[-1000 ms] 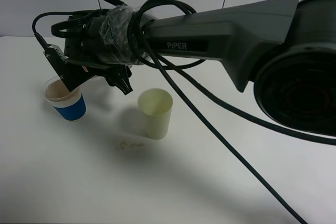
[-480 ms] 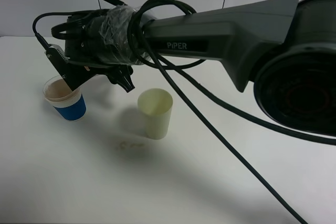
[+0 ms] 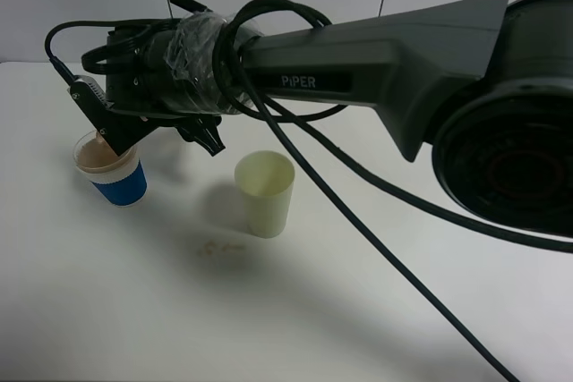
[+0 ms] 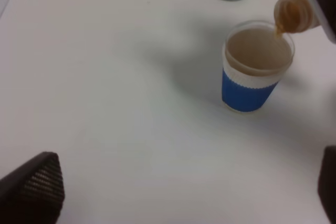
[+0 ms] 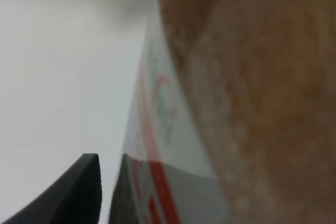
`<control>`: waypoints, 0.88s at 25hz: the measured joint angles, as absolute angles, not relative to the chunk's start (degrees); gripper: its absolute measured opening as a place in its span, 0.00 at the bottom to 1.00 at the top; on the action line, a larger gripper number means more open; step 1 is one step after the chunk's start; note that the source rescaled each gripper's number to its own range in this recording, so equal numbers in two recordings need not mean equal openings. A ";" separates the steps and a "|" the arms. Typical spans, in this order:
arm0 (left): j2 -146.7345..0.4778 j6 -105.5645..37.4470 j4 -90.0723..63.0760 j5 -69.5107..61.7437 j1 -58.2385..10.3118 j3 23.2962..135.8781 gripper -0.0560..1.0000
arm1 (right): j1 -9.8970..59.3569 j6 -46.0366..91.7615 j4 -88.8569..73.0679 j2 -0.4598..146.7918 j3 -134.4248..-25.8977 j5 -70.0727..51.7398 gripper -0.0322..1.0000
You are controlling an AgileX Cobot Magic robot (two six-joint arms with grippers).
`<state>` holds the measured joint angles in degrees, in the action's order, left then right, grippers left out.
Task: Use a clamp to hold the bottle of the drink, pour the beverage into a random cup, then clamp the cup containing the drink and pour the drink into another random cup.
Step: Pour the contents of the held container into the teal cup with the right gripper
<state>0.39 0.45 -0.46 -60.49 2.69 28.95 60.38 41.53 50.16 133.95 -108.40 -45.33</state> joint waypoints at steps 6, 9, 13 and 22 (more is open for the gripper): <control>0.39 0.45 -0.46 -60.49 2.69 28.95 0.93 | 60.43 41.20 50.61 133.95 -108.40 -45.33 0.04; 0.39 0.45 -0.46 -60.49 2.69 28.95 0.93 | 60.43 40.96 50.77 133.95 -108.40 -45.33 0.04; 0.39 0.45 -0.46 -60.49 2.69 28.95 0.93 | 60.56 40.82 51.56 133.95 -108.40 -45.33 0.04; 0.39 0.45 -0.46 -60.49 2.69 28.95 0.93 | 60.75 40.27 53.64 133.95 -108.40 -45.33 0.04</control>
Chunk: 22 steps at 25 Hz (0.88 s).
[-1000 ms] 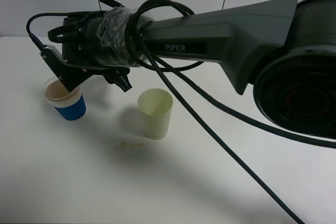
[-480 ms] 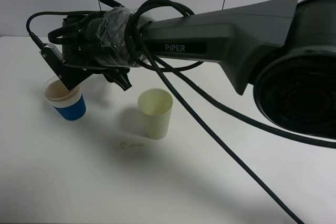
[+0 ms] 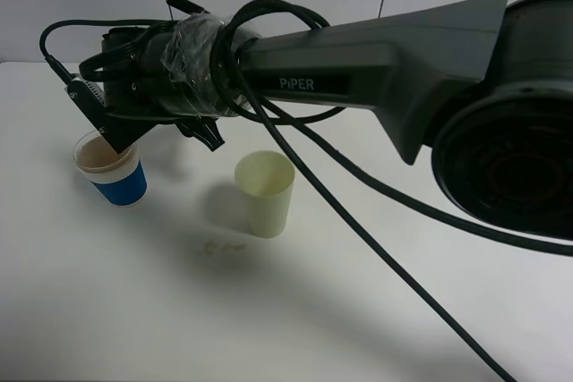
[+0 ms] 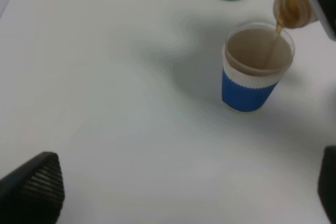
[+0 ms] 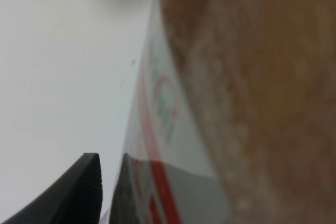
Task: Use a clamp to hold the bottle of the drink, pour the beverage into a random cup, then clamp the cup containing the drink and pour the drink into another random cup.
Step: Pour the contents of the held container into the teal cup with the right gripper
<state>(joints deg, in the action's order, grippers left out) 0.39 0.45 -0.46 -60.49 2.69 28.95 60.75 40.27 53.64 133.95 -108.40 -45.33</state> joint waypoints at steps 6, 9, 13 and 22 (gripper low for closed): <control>0.39 0.45 -0.46 -60.49 2.69 28.95 0.93 | 60.75 40.16 54.55 133.95 -108.40 -45.33 0.04; 0.39 0.45 -0.46 -60.49 2.69 28.95 0.93 | 60.75 40.16 54.75 133.95 -108.40 -45.33 0.04; 0.39 0.45 -0.46 -60.49 2.69 28.95 0.93 | 60.75 40.15 55.74 133.95 -108.40 -45.33 0.04; 0.39 0.45 -0.46 -60.49 2.69 28.95 0.93 | 60.75 40.15 57.06 133.95 -108.40 -45.33 0.04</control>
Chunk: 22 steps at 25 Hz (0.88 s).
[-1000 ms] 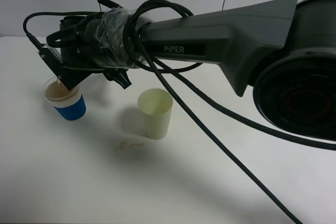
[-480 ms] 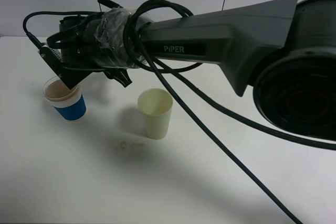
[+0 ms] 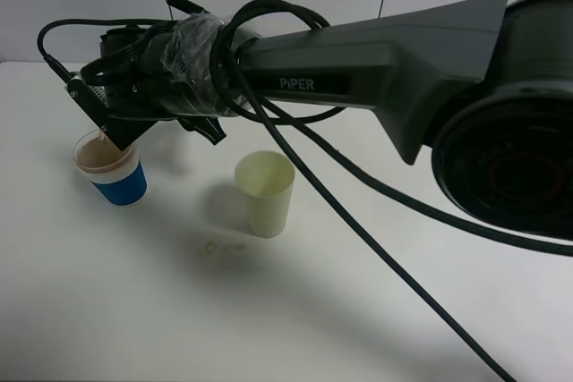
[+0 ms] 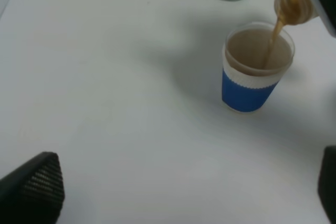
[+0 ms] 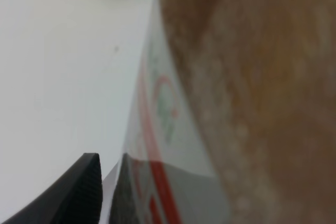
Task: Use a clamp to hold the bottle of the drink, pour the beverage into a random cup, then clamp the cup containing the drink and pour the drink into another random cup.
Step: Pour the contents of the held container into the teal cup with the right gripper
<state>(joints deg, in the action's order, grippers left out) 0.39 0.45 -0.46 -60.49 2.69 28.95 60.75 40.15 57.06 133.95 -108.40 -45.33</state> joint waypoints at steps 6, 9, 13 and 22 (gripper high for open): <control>0.39 0.45 -0.46 -60.49 2.69 28.95 0.93 | 60.75 40.15 57.58 133.95 -108.40 -45.33 0.04; 0.39 0.45 -0.46 -60.49 2.69 28.95 0.93 | 60.75 40.15 57.82 133.95 -108.40 -45.33 0.04; 0.39 0.45 -0.46 -60.49 2.69 28.95 0.93 | 60.75 40.15 58.32 133.95 -108.40 -45.33 0.04; 0.39 0.45 -0.46 -60.49 2.69 28.95 0.93 | 60.75 41.12 59.76 133.95 -108.40 -45.38 0.04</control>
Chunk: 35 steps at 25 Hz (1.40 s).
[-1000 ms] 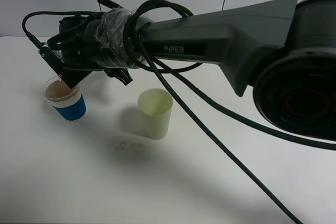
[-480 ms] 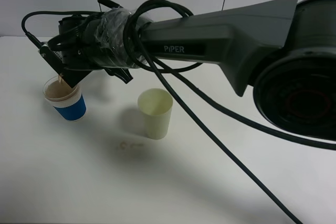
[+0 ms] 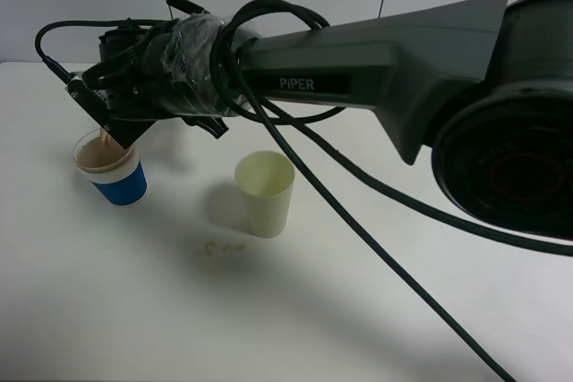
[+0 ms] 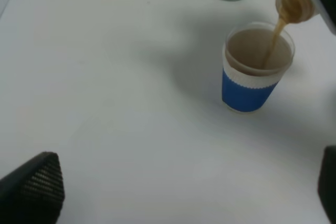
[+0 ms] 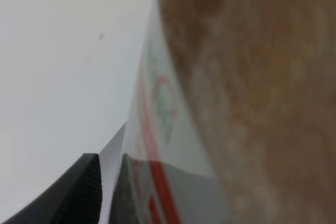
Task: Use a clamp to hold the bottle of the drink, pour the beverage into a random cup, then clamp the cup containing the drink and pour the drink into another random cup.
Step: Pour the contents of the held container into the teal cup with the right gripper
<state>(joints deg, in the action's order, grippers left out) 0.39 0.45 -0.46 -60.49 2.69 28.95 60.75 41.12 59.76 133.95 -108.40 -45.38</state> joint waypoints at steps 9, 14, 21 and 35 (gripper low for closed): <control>0.39 0.45 -0.46 -60.49 2.69 28.95 0.93 | 60.79 42.39 61.19 133.95 -108.44 -45.38 0.04; 0.39 0.45 -0.46 -60.49 2.69 28.95 0.93 | 60.86 42.49 62.05 133.95 -108.58 -45.34 0.04; 0.39 0.45 -0.46 -60.49 2.69 28.95 0.93 | 60.86 42.73 62.15 133.95 -108.58 -45.34 0.03; 0.39 0.45 -0.46 -60.49 2.69 28.95 0.93 | 60.86 42.77 64.79 133.95 -108.62 -45.34 0.04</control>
<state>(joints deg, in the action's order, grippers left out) 0.39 0.45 -0.46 -60.49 2.69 28.95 60.86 42.77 64.79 133.95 -108.62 -45.34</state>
